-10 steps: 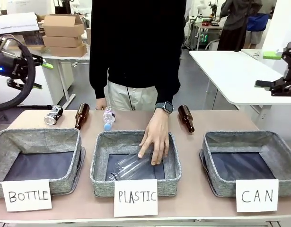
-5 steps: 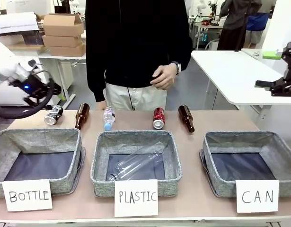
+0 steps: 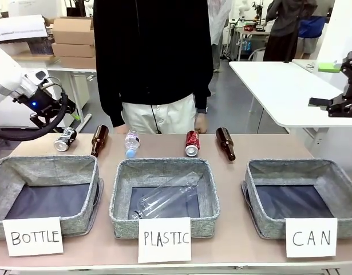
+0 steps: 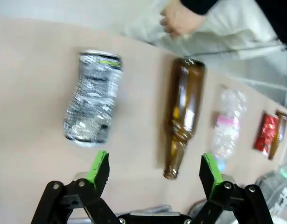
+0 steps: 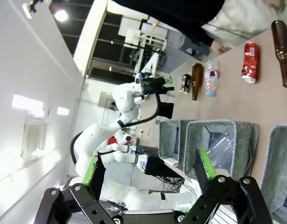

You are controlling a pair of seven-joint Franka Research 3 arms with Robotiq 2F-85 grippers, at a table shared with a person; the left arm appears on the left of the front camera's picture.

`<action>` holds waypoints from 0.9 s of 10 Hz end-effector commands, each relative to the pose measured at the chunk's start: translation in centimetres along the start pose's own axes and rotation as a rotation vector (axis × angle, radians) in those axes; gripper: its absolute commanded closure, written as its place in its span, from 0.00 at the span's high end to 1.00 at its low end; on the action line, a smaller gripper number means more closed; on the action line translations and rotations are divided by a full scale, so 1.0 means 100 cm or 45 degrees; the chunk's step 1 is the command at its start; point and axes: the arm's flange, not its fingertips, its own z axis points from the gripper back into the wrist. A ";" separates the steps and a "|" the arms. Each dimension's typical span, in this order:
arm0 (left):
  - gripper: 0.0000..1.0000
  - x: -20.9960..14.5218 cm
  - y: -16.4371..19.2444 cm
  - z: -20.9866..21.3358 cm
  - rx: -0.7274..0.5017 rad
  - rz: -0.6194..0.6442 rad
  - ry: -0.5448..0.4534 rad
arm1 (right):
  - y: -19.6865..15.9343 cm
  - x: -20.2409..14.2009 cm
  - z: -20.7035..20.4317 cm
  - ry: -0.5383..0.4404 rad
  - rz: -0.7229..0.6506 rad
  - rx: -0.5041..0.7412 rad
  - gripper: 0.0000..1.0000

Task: Sort the can waste into the basket.
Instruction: Pick up the can waste from the table and place it in the right Fabric basket.

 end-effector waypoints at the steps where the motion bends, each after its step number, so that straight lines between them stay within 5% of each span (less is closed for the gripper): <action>1: 1.00 0.042 0.010 -0.014 0.285 0.118 -0.053 | 0.000 0.003 -0.003 -0.012 0.036 0.033 1.00; 4: 1.00 0.060 0.016 -0.043 0.434 0.088 0.034 | 0.000 0.003 -0.003 -0.012 0.036 0.033 1.00; 9: 1.00 0.077 0.012 -0.093 0.393 -0.032 0.180 | 0.000 0.003 -0.003 -0.012 0.036 0.033 1.00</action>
